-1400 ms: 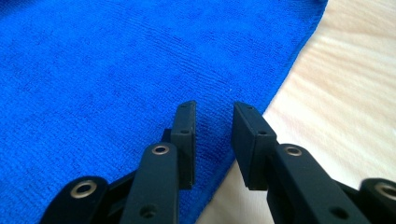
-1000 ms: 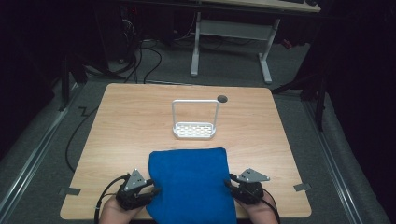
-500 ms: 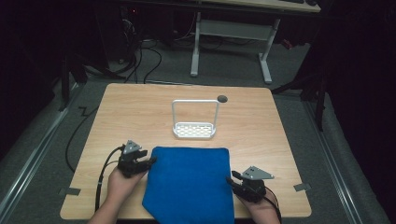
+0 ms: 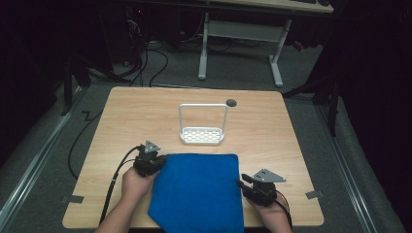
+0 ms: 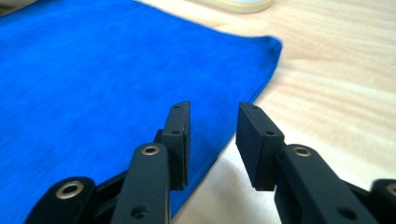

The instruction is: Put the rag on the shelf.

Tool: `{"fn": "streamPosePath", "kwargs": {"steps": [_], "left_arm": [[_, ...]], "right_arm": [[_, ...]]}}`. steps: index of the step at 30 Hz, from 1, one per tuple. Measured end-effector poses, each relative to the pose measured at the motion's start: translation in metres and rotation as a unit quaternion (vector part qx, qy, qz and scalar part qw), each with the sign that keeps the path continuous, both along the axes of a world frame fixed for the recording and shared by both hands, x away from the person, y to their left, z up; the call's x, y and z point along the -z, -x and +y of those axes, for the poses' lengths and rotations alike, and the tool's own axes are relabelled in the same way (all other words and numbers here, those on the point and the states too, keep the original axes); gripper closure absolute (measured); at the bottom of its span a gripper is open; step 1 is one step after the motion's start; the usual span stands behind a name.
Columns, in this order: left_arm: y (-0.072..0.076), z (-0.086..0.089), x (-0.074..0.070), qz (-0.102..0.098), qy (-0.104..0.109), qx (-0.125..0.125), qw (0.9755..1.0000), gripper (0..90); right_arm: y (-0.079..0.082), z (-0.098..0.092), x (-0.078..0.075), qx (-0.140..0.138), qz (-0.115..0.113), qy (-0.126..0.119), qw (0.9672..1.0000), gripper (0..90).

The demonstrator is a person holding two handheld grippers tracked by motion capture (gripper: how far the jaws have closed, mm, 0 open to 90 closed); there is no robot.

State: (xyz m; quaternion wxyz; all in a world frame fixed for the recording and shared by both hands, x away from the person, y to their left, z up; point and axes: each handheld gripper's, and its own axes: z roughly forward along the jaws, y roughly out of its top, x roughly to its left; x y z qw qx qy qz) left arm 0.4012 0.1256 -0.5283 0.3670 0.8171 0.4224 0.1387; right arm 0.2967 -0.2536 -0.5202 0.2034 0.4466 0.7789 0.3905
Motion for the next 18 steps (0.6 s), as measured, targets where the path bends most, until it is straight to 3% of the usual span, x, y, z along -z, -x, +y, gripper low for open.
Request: {"fn": "streamPosePath", "kwargs": {"steps": [5,7,11,13,18], "left_arm": [[0.006,0.008,0.007,-0.011,0.039,-0.006,0.9991,86.5],[0.005,0.009,0.007,-0.006,0.049,-0.008,0.9987,86.6],[0.006,0.01,0.007,-0.005,0.049,-0.01,0.9987,86.5],[0.006,0.01,0.007,-0.007,0.046,-0.011,0.9989,86.5],[0.005,0.011,0.008,-0.001,0.053,-0.011,0.9985,86.4]], "right_arm": [[-0.024,0.003,-0.003,0.02,0.001,-0.007,0.9998,63.9],[-0.035,0.005,-0.004,0.028,-0.003,-0.003,0.9996,60.3],[-0.059,0.007,-0.002,0.053,0.006,-0.002,0.9986,57.4],[-0.07,0.009,0.0,0.062,0.021,0.0,0.9978,57.3],[-0.088,0.018,0.007,0.062,0.043,0.009,0.9971,61.3]]}}
